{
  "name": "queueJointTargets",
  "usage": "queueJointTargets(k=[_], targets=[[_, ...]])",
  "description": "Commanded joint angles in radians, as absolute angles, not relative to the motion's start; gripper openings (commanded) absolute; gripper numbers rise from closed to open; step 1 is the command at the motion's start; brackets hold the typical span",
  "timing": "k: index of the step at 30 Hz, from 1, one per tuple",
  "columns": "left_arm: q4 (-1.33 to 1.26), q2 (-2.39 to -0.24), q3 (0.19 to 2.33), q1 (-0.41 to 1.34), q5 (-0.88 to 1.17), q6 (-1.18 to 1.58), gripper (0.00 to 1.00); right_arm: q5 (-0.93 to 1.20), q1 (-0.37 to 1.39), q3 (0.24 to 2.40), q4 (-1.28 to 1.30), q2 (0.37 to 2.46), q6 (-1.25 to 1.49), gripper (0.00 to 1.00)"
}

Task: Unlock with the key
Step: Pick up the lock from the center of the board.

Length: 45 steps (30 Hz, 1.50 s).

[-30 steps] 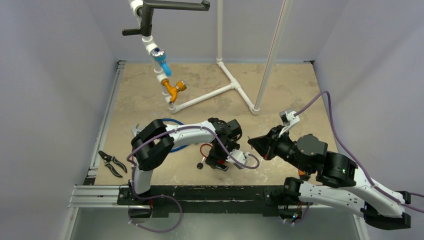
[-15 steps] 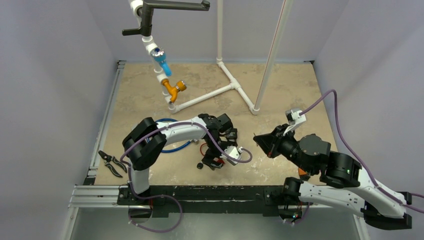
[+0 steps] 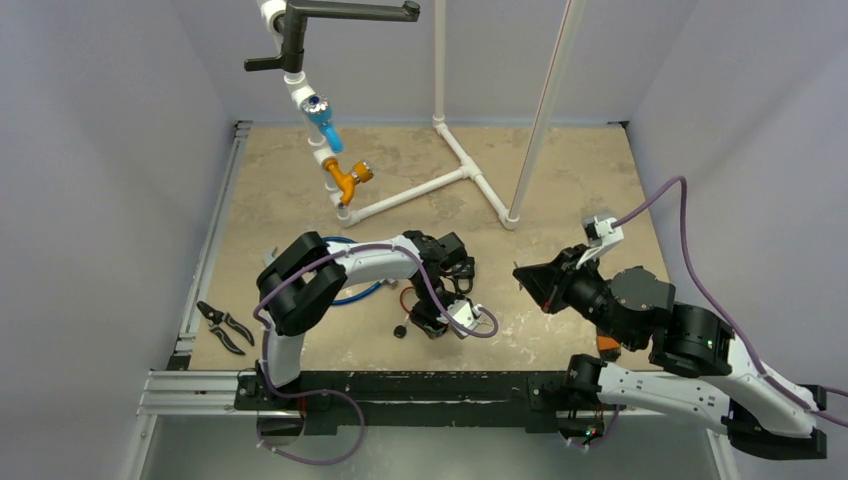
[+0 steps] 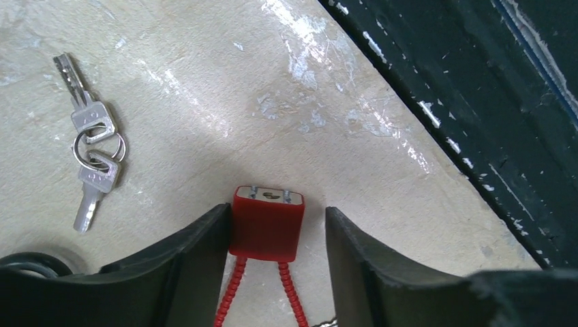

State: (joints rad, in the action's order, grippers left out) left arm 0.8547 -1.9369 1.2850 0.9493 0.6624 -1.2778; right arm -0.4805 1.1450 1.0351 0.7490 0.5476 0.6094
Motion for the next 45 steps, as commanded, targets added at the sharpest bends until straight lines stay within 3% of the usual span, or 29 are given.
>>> queueJointTargets(k=[1,8,10,11,12,17,26,36,45], targets=[[0.835,-1.951,1.306,0.946,0.704,-1.295,0.49,-0.502,1.144,1.093,0.747,0.557,0.601,0.00],[0.762,-1.929,1.225,0.938,0.698,-1.316,0.48,-0.498,1.144,1.105,0.756,0.571,0.595,0.00],[0.751,-1.921,1.207,0.936,0.701,-1.322,0.29,-0.499,1.144,1.103,0.756,0.573,0.595,0.00],[0.751,-1.915,1.201,0.936,0.698,-1.330,0.10,-0.498,1.144,1.103,0.754,0.573,0.595,0.00],[0.746,-1.908,1.197,0.937,0.693,-1.318,0.00,-0.500,1.145,1.104,0.750,0.573,0.597,0.00],[0.900,-1.806,1.300,0.937,0.737,-1.248,0.00,-0.519,1.145,1.128,0.716,0.603,0.569,0.00],[1.083,-1.415,1.511,0.988,0.844,-1.081,0.00,-0.519,1.144,1.204,0.666,0.690,0.480,0.00],[0.825,-0.875,1.269,1.086,0.775,-1.196,0.00,-0.432,1.144,1.249,0.633,0.682,0.402,0.00],[0.738,-0.729,1.248,1.086,0.768,-1.190,0.00,-0.270,1.144,1.195,0.524,0.725,0.367,0.00]])
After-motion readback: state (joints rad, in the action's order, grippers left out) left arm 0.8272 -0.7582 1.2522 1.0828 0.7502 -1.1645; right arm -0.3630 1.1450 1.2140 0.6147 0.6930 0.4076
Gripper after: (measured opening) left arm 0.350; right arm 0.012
